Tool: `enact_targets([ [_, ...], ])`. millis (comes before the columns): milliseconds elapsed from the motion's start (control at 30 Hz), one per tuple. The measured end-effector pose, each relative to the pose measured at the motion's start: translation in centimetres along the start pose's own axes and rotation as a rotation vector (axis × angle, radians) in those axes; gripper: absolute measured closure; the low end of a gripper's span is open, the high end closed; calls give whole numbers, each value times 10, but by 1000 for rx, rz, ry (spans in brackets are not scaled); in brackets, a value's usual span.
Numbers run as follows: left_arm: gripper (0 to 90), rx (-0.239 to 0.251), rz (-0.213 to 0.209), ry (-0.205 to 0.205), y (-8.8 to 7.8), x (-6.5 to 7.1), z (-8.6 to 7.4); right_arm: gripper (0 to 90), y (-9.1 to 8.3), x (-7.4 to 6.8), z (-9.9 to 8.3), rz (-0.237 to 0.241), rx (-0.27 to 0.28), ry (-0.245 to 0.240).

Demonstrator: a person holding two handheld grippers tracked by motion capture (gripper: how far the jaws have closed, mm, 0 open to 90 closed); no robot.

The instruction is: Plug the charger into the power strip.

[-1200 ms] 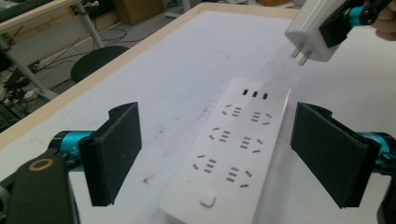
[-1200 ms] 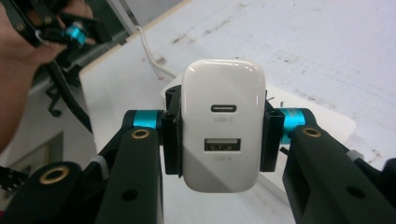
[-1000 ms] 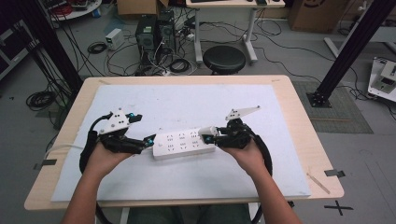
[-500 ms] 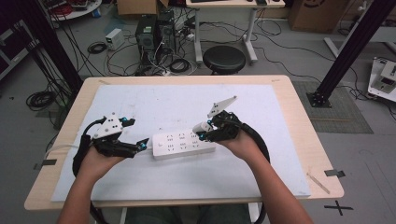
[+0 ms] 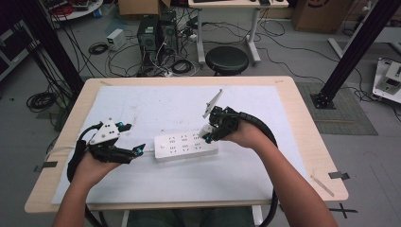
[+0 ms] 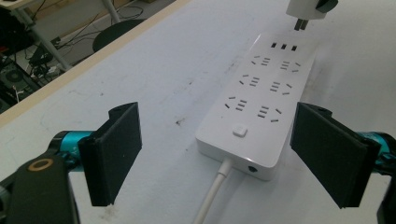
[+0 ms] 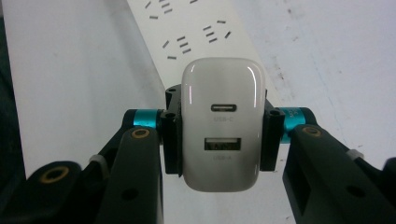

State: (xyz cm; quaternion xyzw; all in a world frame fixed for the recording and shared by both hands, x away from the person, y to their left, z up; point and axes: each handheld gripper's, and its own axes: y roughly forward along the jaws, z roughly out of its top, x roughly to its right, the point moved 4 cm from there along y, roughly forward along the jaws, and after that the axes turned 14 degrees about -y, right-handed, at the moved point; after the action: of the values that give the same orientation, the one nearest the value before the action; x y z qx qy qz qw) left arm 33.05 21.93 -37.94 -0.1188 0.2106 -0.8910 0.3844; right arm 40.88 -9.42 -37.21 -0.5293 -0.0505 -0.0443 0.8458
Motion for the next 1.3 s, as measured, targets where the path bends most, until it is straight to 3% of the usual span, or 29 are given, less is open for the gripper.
enact_targets([
  [133, 166, 0, 3, 0, -1, -1, -2, 629, 4, 8, 5, 55, -30, -61],
  [200, 165, -1, 5, -1, -2, -2, -3, 629, 7, 11, 9, 61, -33, -121],
  [300, 166, -4, 8, 2, -3, -3, -5, 629, 14, 16, 14, 76, -76, -170],
  [433, 165, -4, 13, 3, -5, -4, -8, 629, 22, 22, 18, 90, -87, -217],
  [800, 165, -2, 15, 1, -9, -6, -14, 628, 43, 33, 27, 120, -157, -271],
  [1300, 166, 6, 21, -7, -10, -10, -17, 628, 47, 40, 35, 153, -198, -333],
])
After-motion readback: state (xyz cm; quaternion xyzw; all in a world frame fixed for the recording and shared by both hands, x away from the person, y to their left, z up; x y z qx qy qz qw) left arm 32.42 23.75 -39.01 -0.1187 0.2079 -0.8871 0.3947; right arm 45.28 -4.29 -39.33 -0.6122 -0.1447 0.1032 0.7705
